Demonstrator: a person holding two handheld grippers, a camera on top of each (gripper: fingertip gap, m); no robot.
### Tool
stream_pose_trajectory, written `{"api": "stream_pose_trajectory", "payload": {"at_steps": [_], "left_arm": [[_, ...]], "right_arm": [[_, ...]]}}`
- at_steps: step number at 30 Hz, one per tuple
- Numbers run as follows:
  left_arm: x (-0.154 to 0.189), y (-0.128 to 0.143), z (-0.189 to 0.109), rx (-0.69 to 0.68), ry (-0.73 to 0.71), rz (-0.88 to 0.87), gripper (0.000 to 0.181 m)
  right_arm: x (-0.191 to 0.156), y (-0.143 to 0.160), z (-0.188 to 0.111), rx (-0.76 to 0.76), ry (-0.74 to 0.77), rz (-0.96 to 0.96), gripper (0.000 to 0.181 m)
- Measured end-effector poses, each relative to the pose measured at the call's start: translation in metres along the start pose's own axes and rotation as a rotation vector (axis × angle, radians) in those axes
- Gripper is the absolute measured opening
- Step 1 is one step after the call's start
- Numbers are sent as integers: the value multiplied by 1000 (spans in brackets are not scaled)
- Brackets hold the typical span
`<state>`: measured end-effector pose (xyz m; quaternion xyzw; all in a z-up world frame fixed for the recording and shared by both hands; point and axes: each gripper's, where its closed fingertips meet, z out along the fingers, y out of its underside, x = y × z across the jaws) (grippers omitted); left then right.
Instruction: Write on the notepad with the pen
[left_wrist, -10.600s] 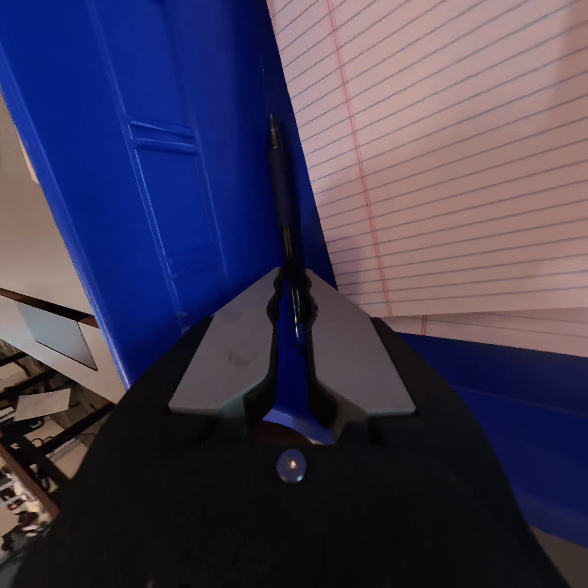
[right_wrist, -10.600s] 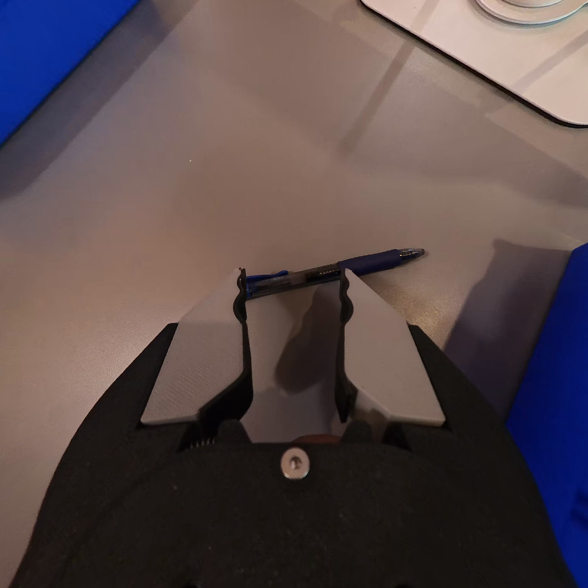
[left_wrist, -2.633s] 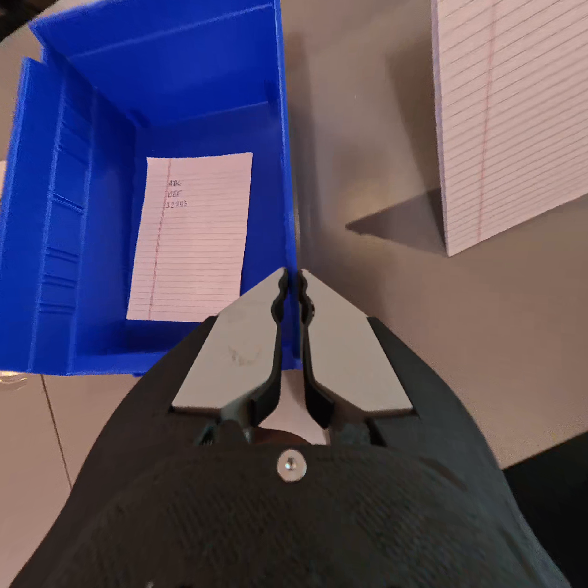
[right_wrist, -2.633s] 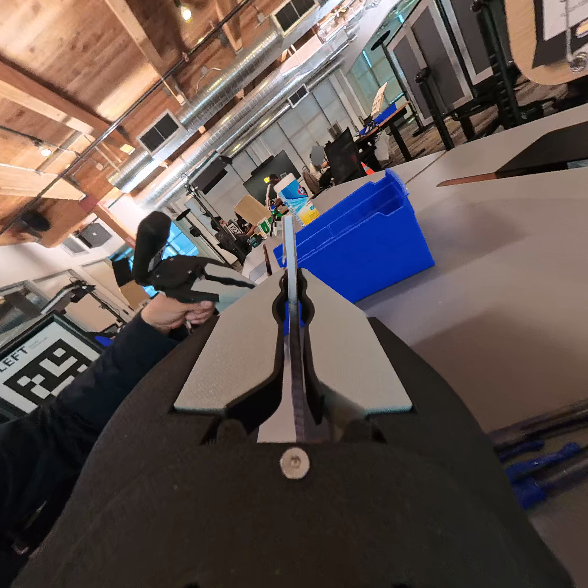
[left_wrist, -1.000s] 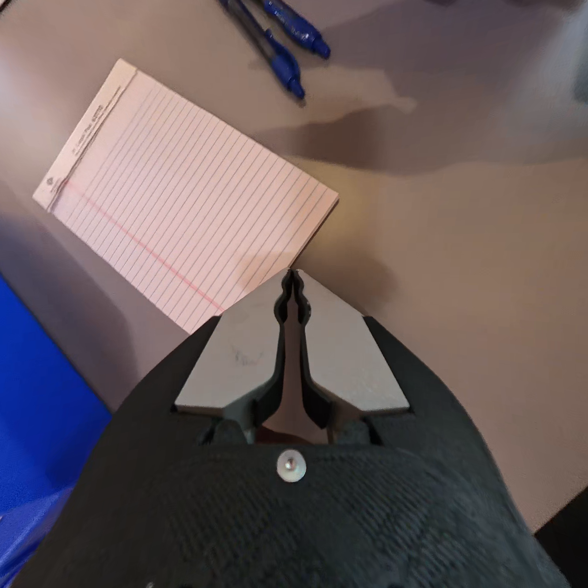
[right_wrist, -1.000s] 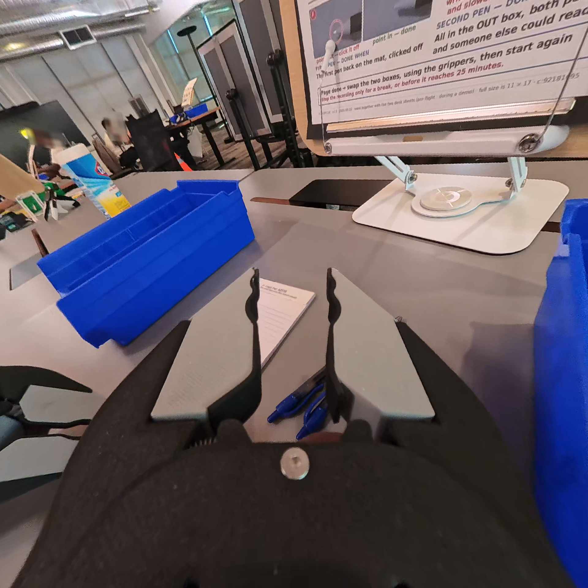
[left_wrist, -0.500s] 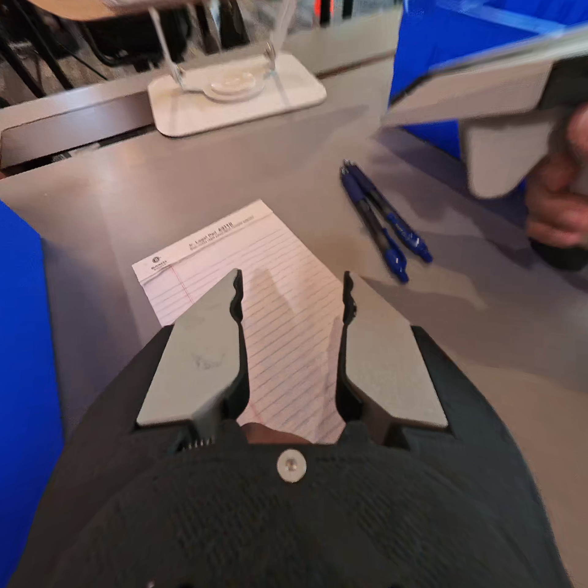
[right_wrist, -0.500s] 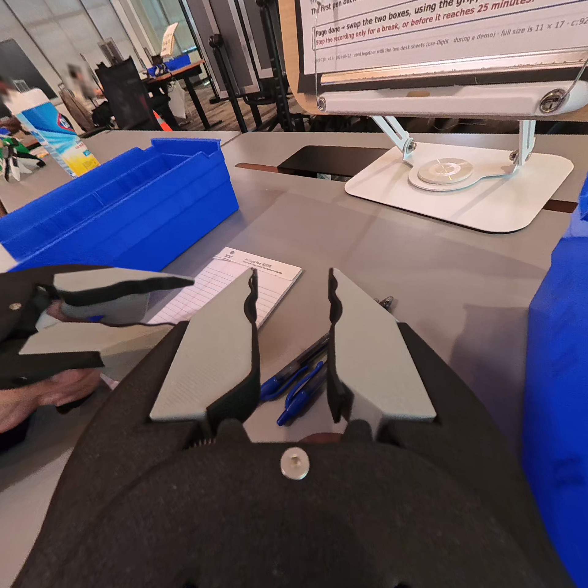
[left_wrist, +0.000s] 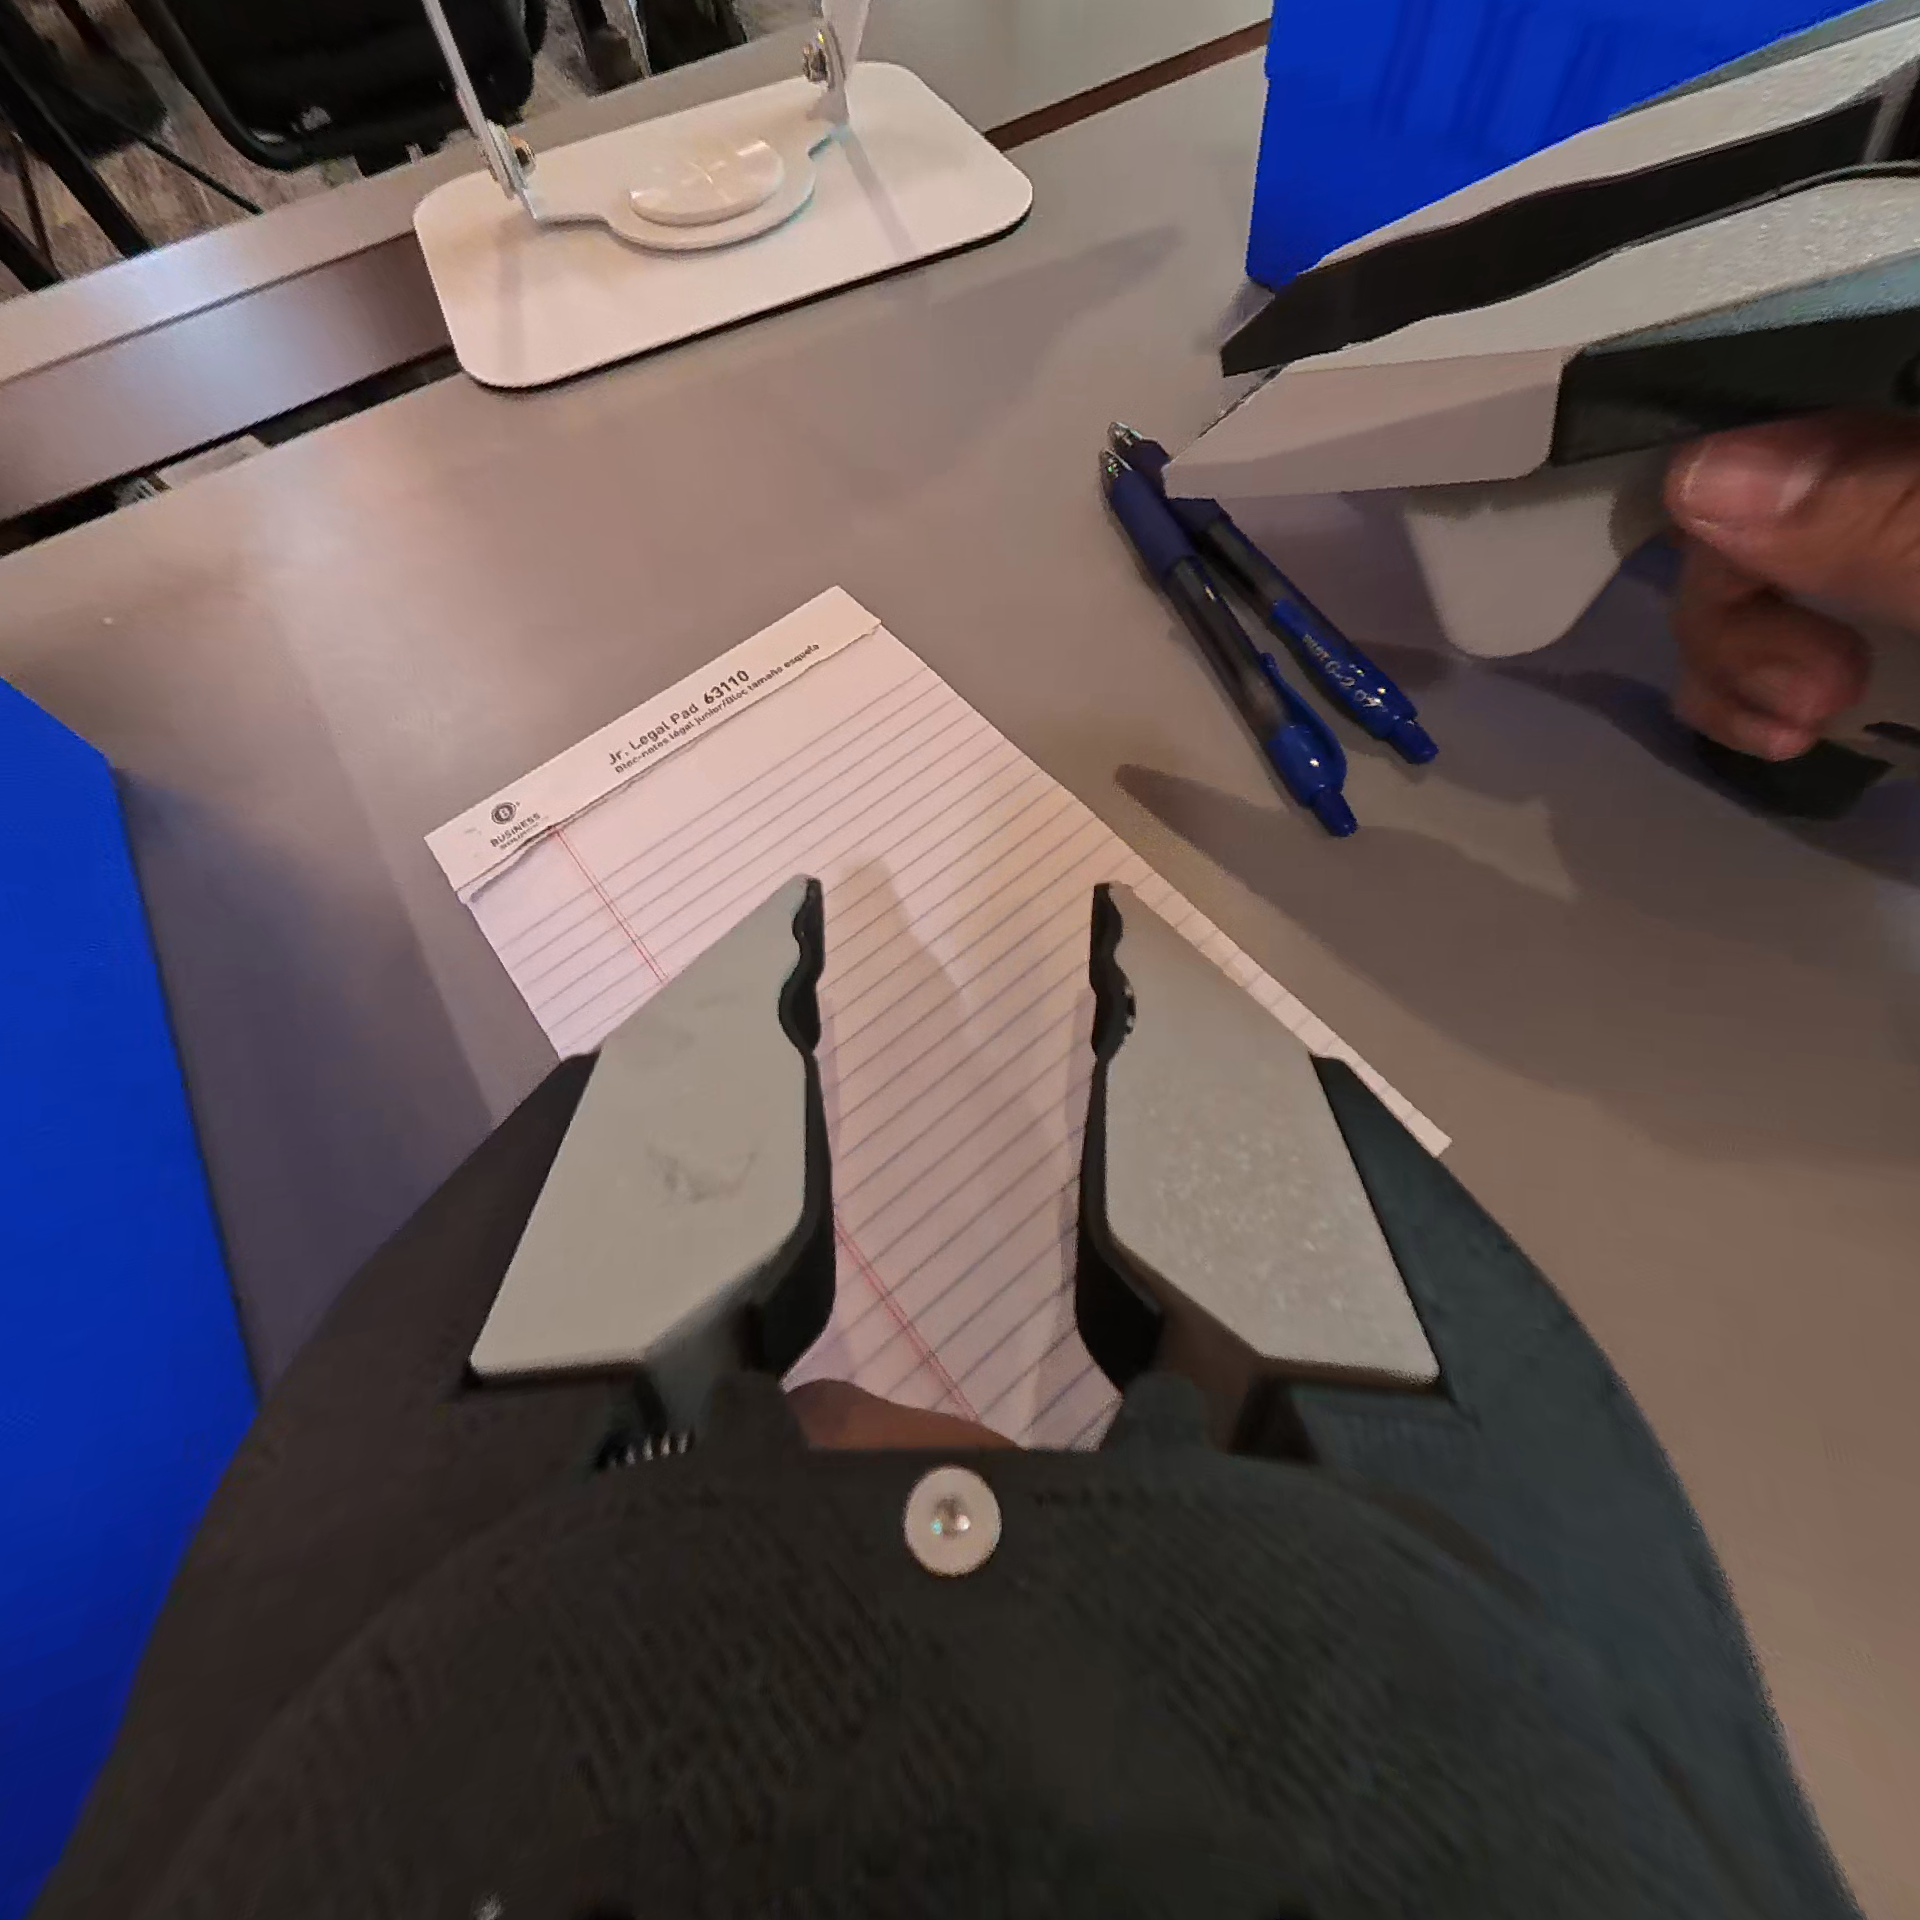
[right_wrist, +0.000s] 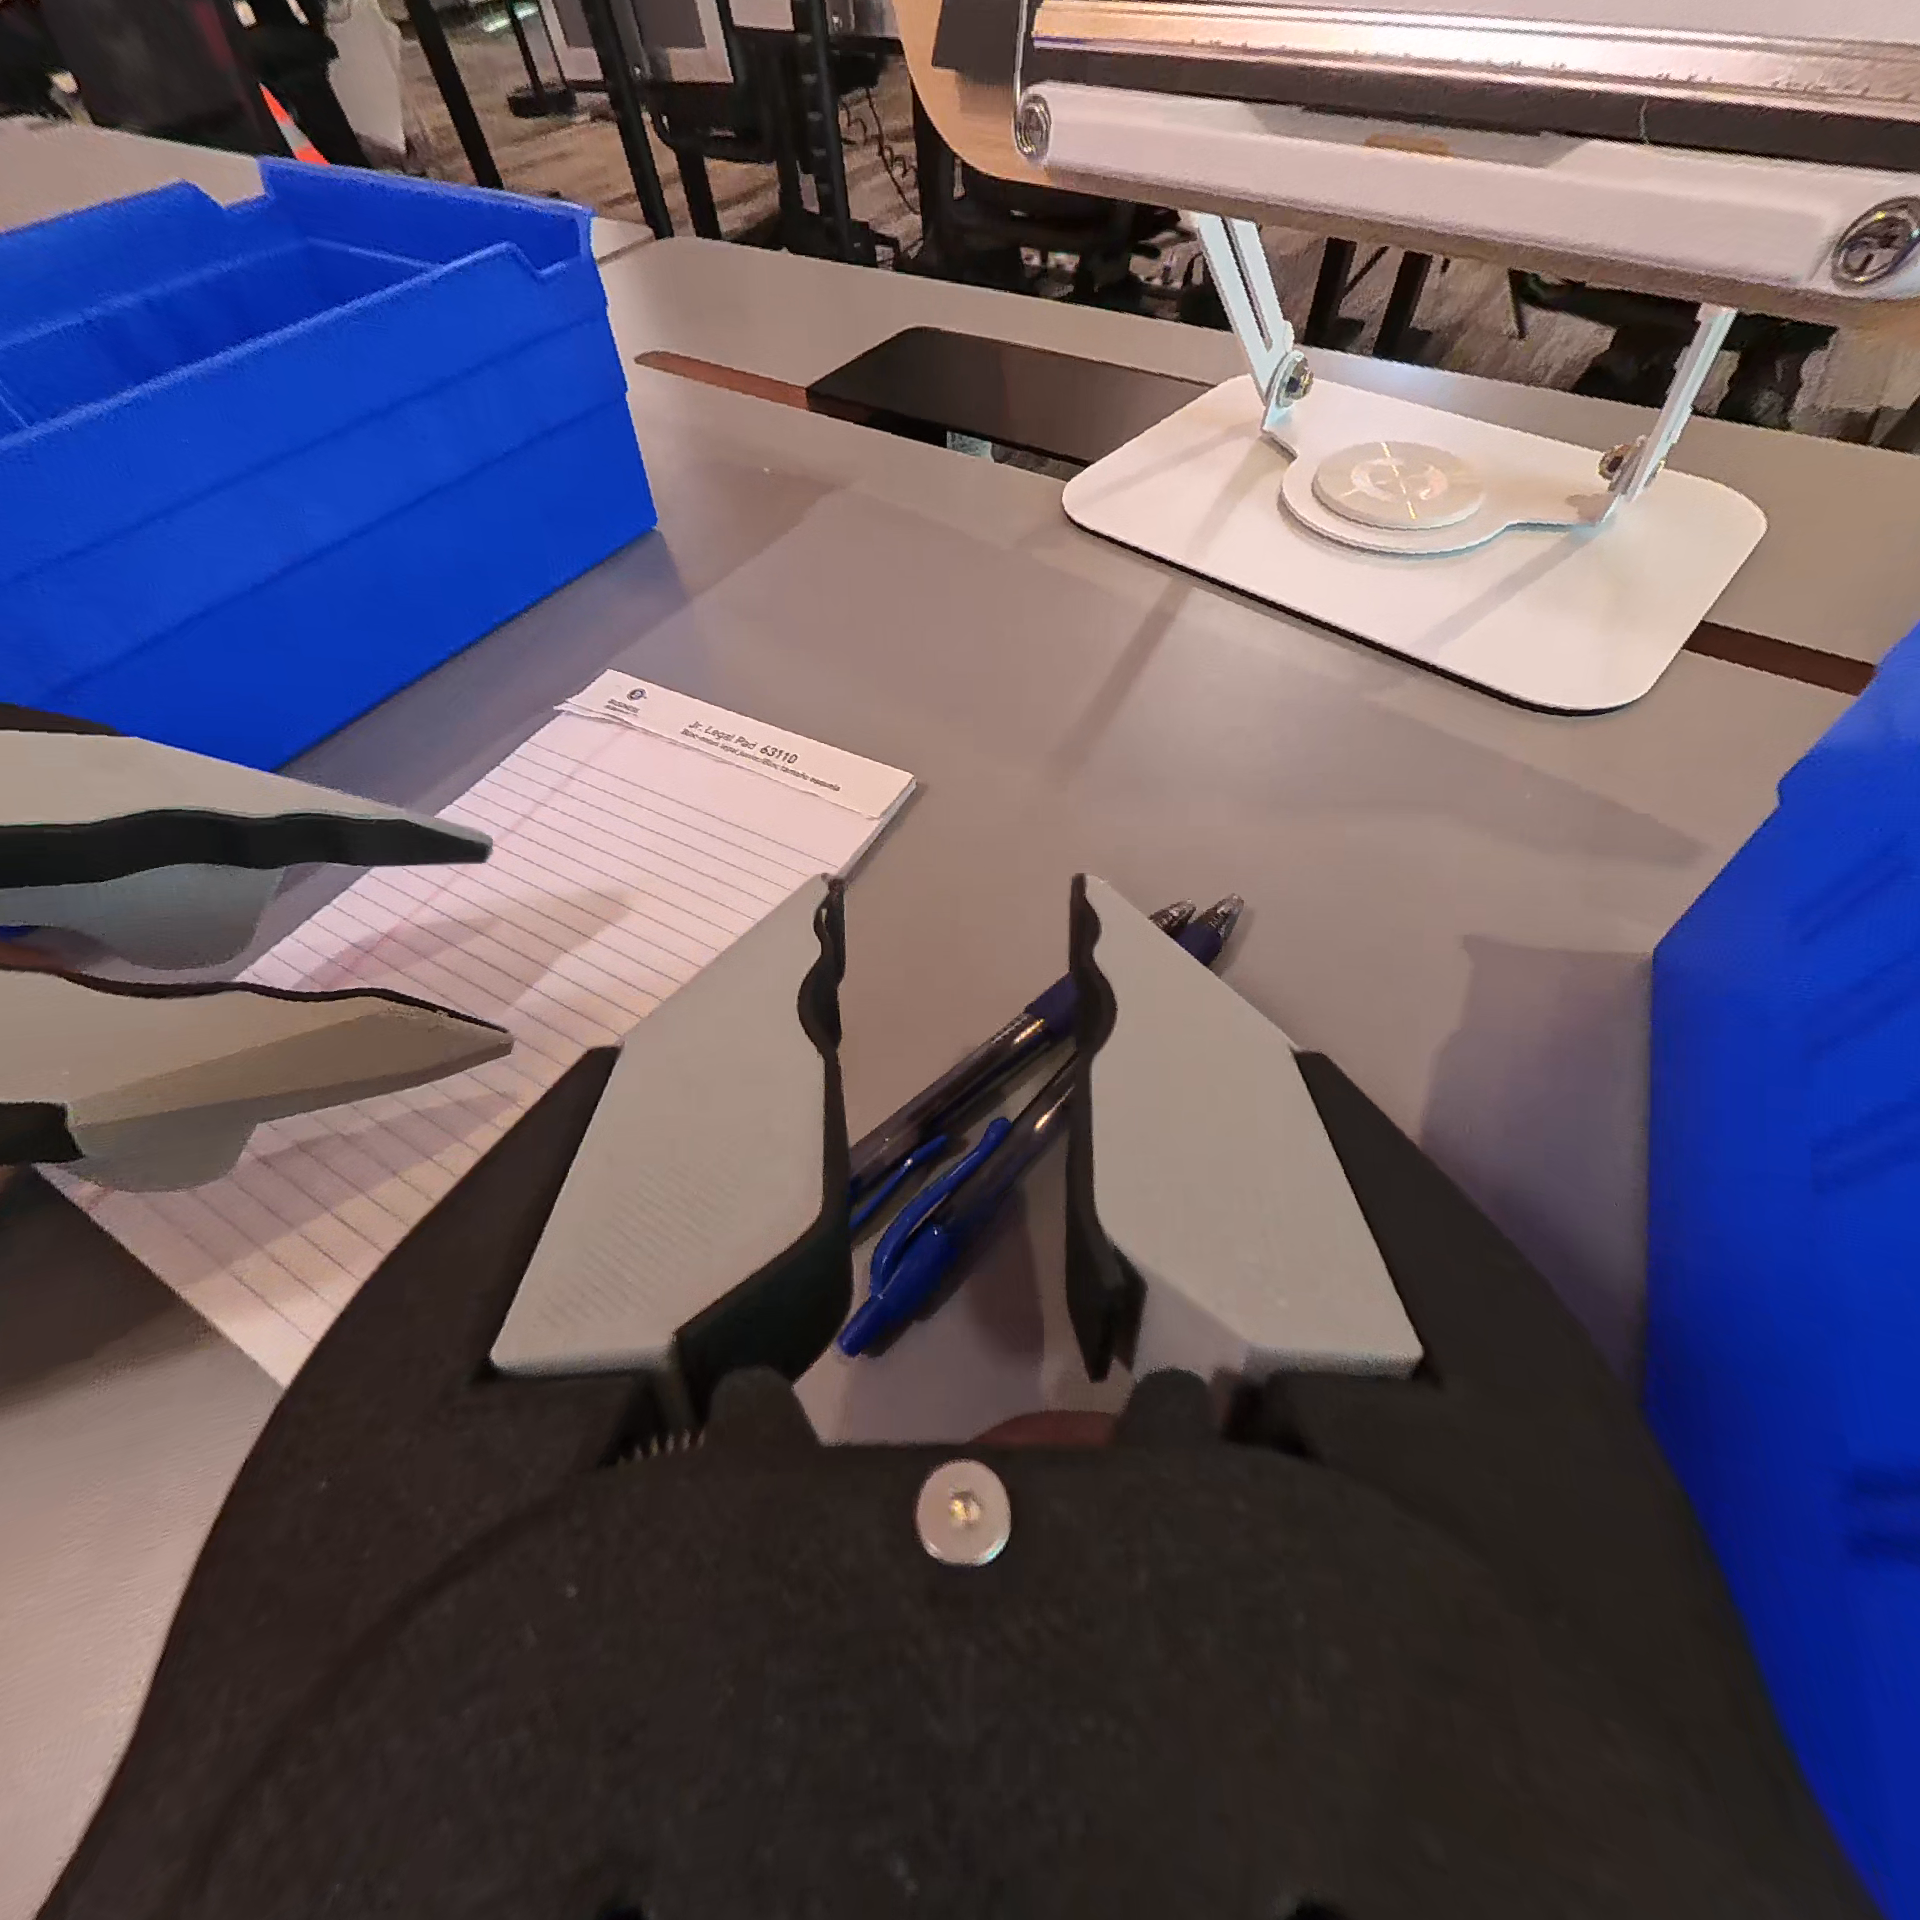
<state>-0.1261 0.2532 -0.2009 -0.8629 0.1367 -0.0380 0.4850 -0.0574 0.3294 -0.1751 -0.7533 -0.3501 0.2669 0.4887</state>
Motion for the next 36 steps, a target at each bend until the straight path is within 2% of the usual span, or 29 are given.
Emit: {"api": "stream_pose_trajectory", "payload": {"at_steps": [6,12,26,36], "left_arm": [[0,7,1,-38,55,-65,48],[5,9,1,-52,69,-26,46],[-25,1,-6,21,-76,-56,39],[-30,6,-6,-3,-87,-85,39]], "right_arm": [[0,3,3,-10,8,-12,40],[-6,4,3,-15,1,-42,40],[-10,5,2,-21,-20,-42,41],[-6,1,-1,-7,-7,-24,40]]}}
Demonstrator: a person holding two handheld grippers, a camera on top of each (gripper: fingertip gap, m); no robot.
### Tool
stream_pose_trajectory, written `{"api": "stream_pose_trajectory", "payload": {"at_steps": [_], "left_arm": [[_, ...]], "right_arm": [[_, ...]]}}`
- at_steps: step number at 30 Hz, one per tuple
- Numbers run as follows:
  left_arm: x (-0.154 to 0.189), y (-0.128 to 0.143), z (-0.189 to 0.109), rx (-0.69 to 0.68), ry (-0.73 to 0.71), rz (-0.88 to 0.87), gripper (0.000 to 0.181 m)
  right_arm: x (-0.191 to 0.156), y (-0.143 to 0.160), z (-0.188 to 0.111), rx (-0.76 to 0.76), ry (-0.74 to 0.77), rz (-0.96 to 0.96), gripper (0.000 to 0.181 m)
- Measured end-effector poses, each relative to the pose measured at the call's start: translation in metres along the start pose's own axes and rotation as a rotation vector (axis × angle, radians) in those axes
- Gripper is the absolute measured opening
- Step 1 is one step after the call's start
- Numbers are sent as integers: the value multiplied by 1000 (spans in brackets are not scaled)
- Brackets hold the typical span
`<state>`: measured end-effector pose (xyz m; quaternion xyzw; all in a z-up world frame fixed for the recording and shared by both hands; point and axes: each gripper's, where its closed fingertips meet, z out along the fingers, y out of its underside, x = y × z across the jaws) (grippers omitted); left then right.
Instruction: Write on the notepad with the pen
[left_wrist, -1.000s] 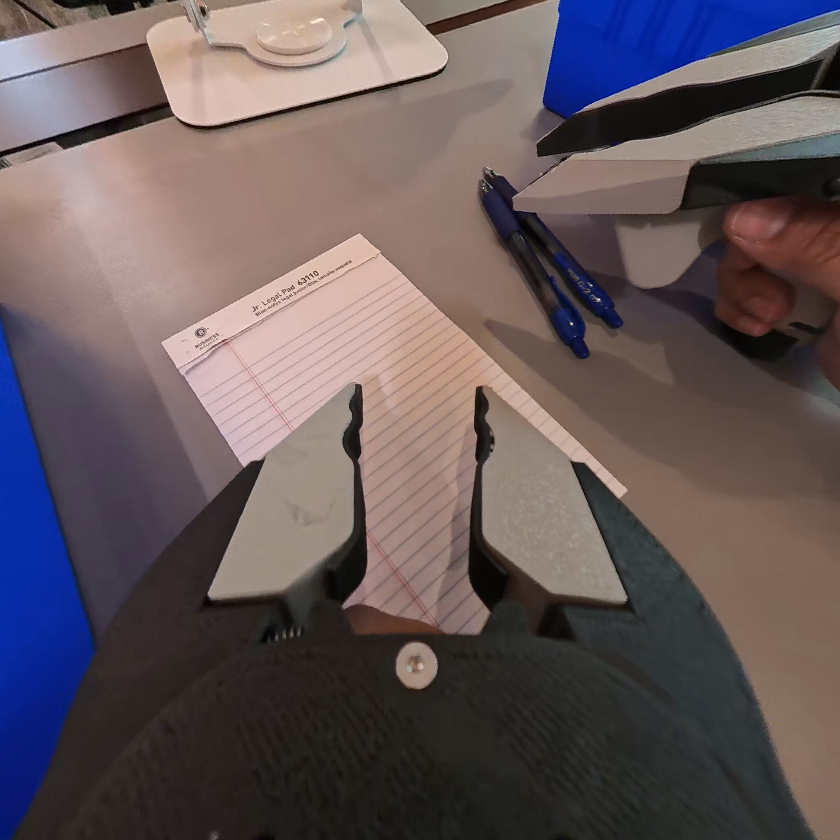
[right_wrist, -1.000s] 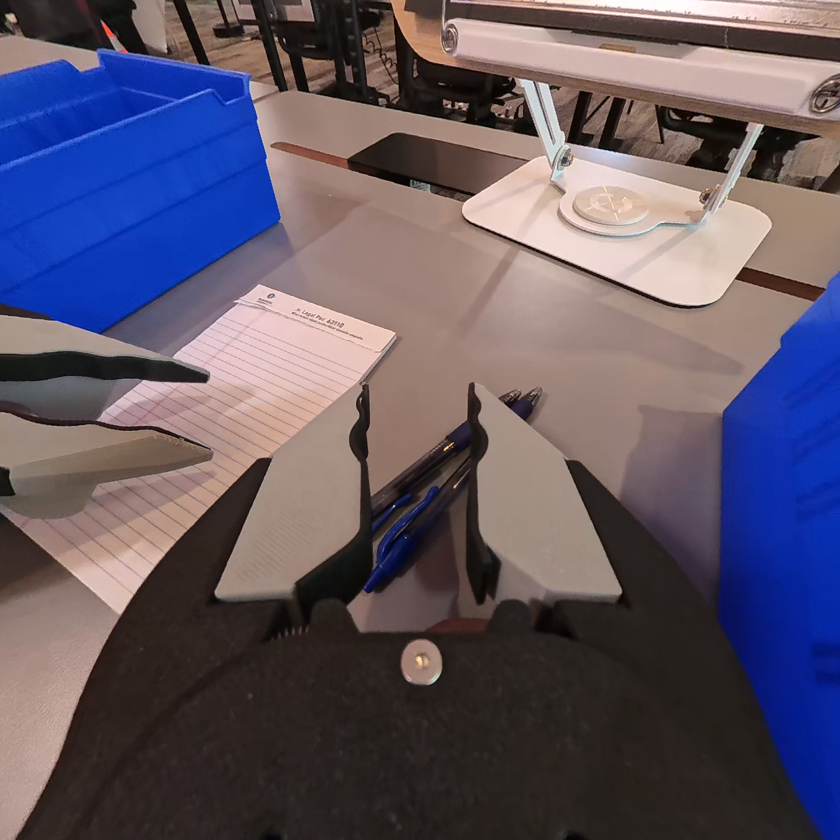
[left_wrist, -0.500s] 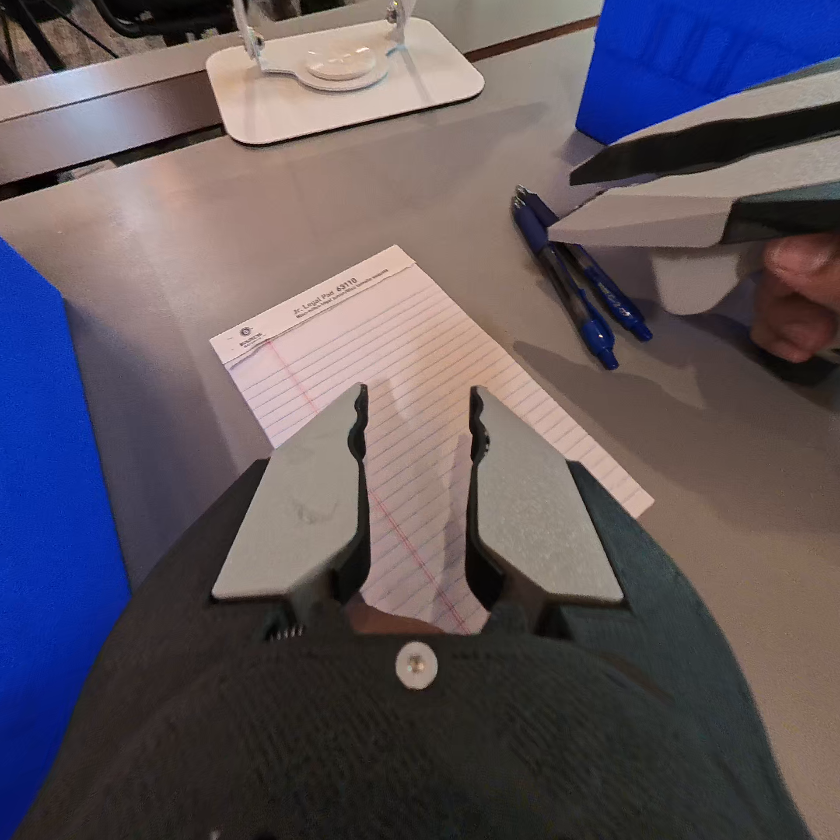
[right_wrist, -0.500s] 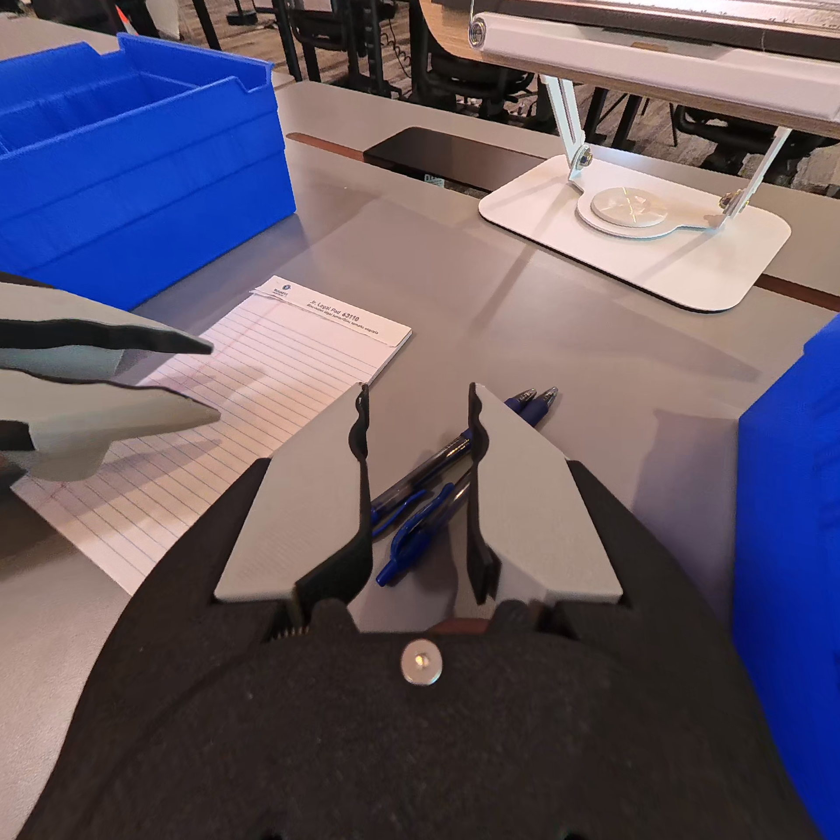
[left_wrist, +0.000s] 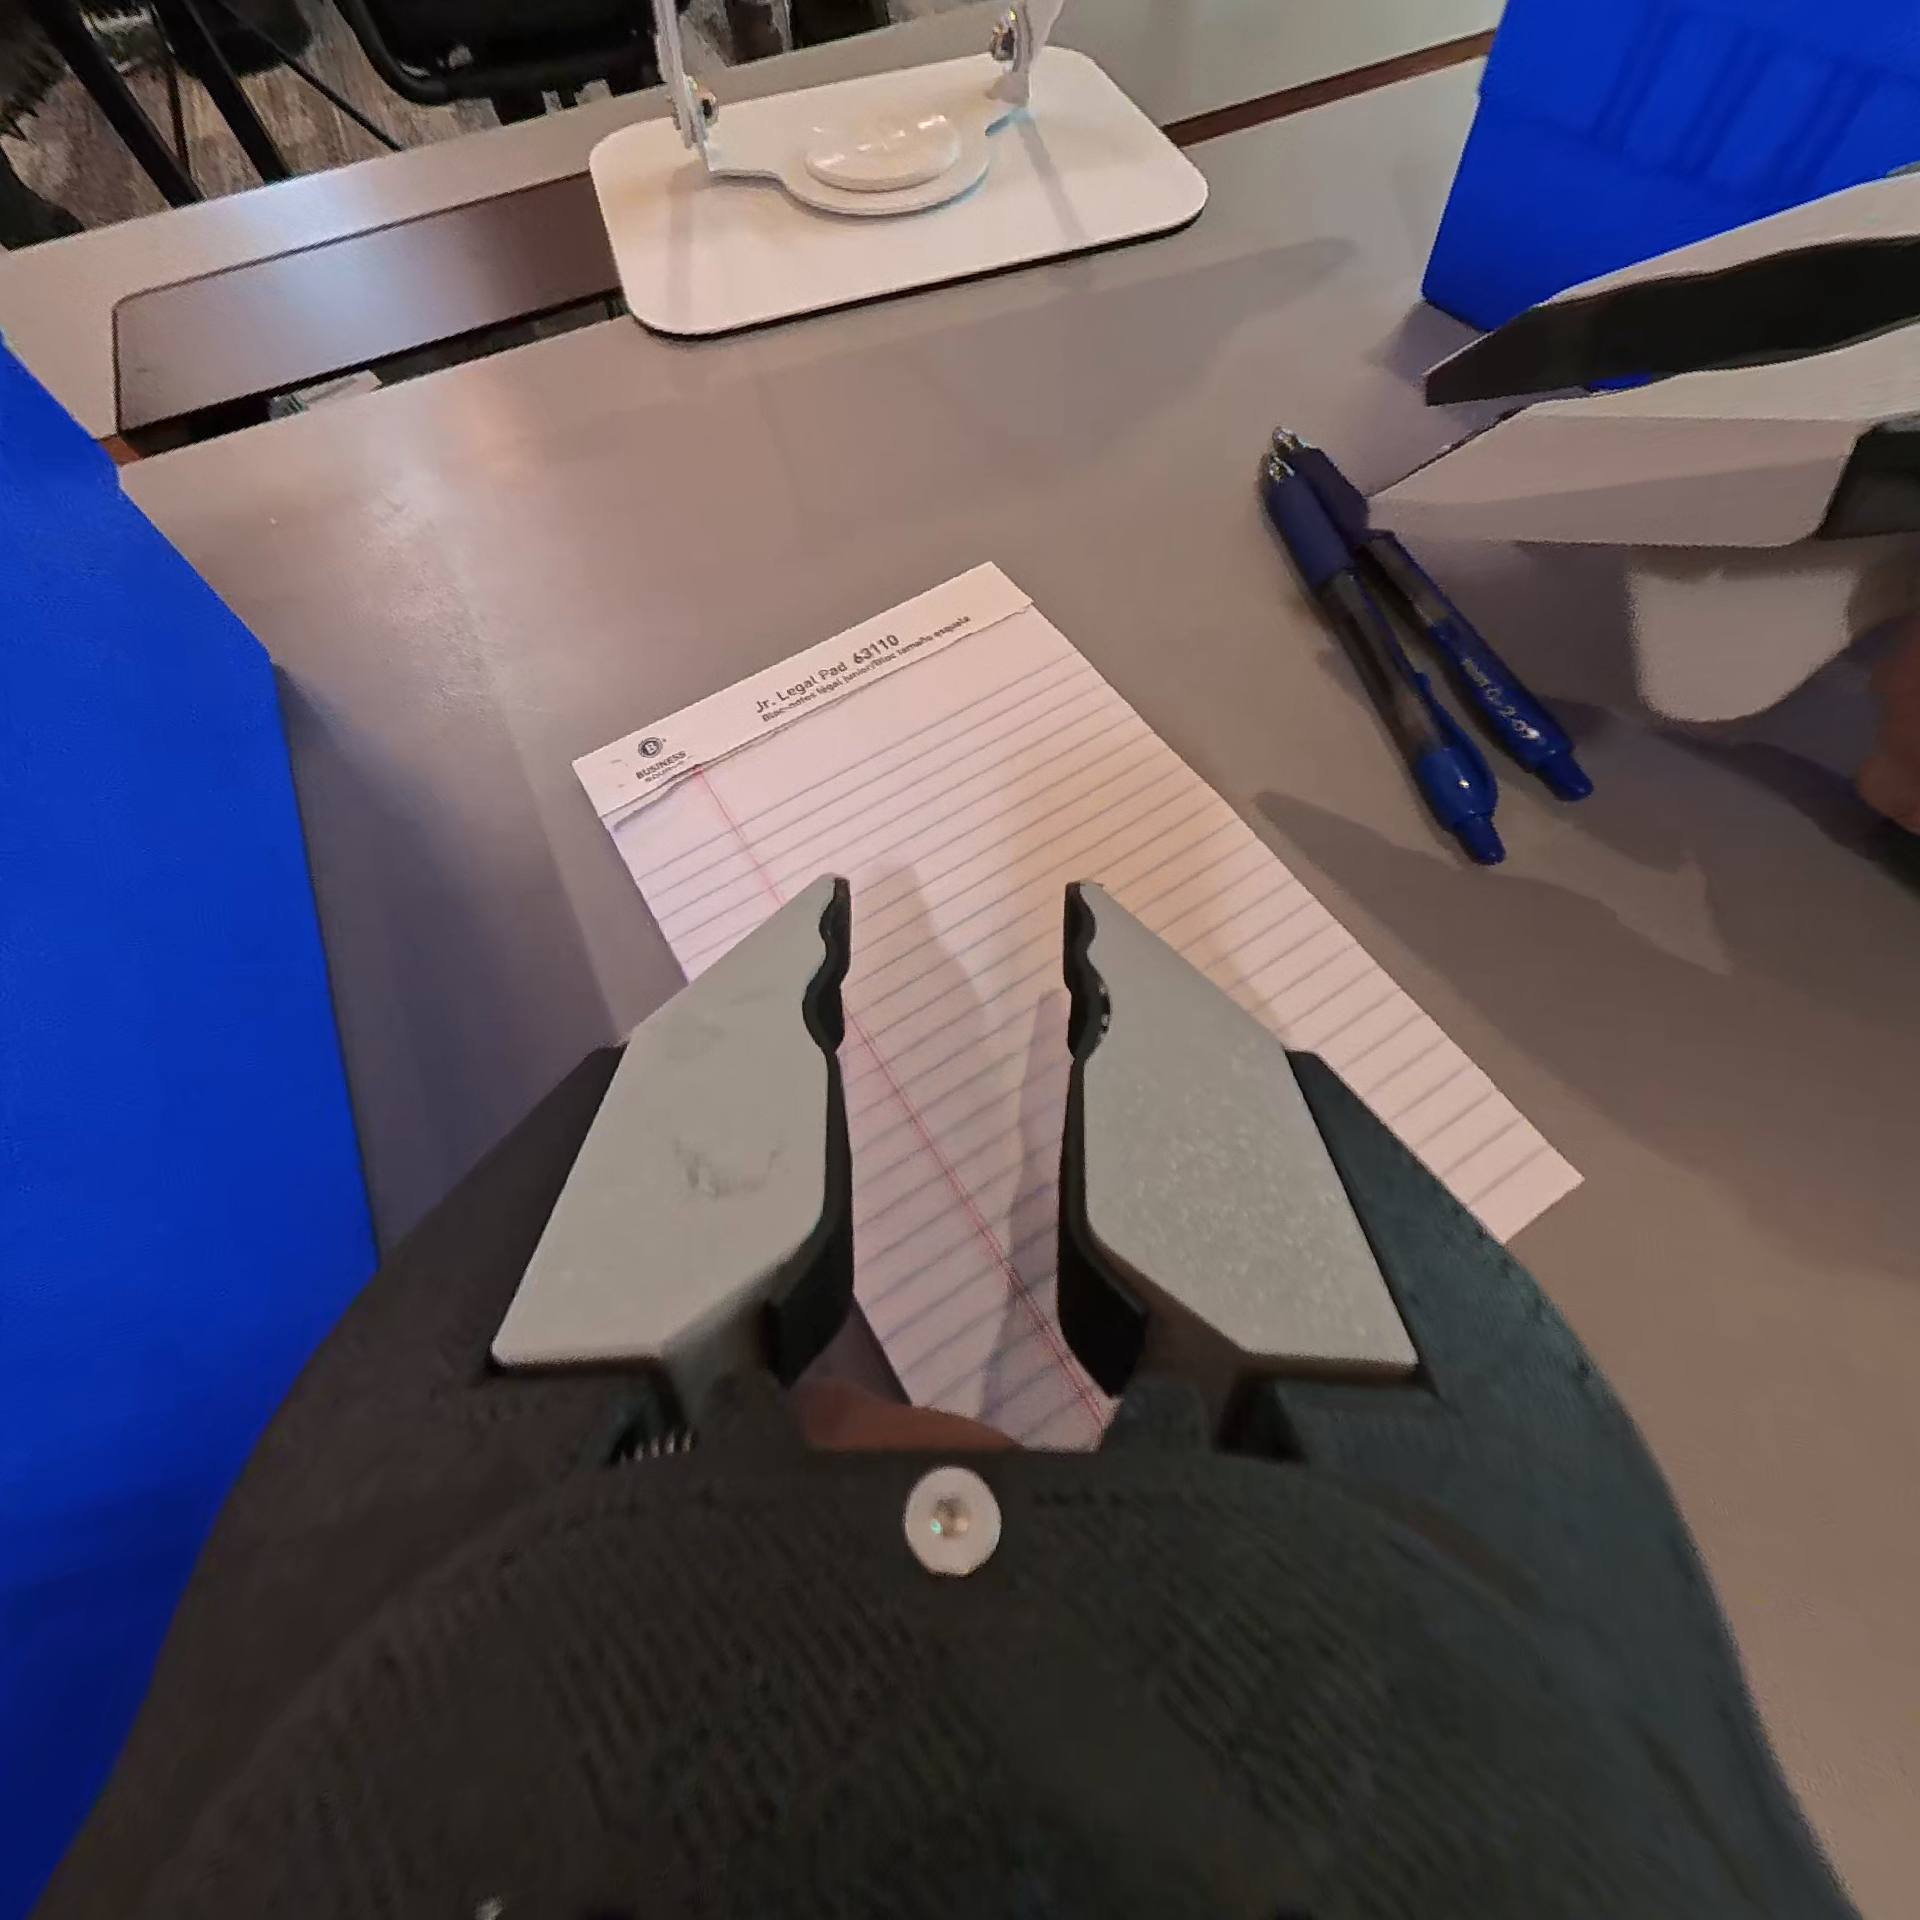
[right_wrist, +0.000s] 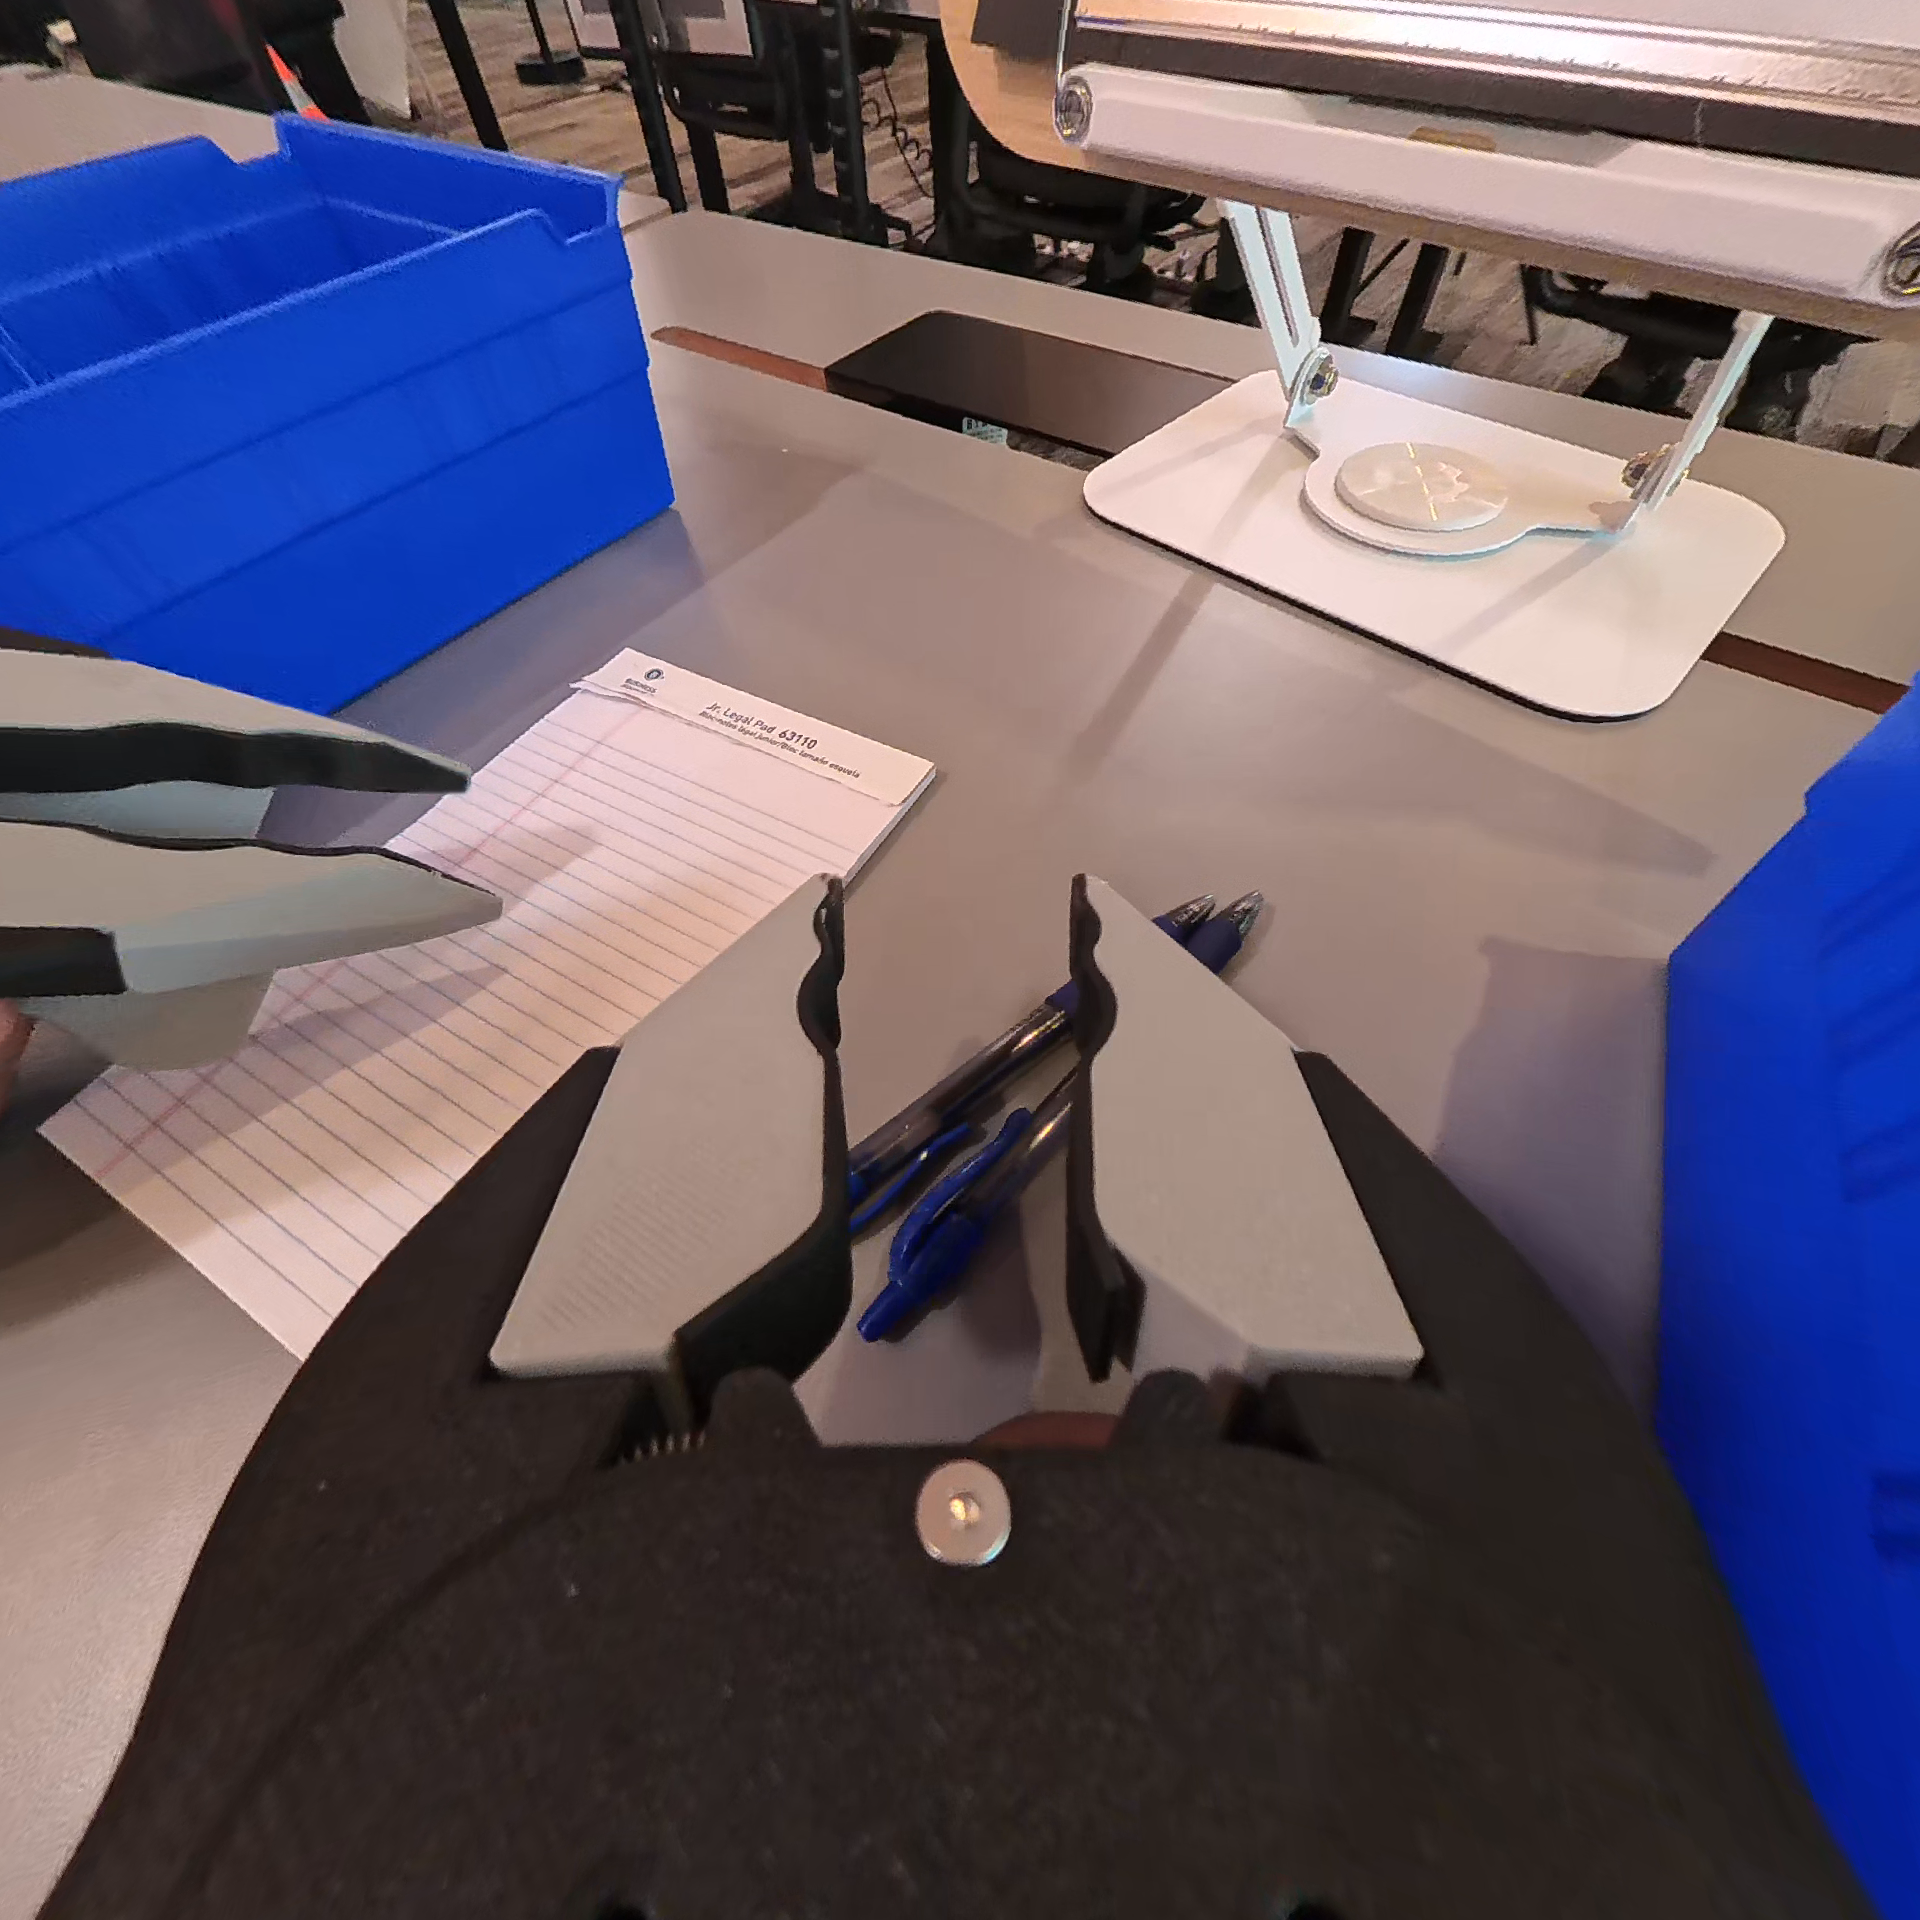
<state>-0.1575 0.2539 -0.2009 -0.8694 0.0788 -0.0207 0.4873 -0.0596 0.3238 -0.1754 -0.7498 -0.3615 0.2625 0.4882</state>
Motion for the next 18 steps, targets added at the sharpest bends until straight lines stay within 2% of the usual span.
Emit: {"api": "stream_pose_trajectory", "payload": {"at_steps": [8,12,18], "left_arm": [[-25,-6,-4,47,-73,-65,46],[-31,-8,-4,65,-88,-89,46],[-34,-6,-3,48,-105,-99,49]], "right_arm": [[11,-1,-2,10,29,31,40],[27,2,-2,-6,101,50,31],[49,10,-3,-40,201,92,32]]}}
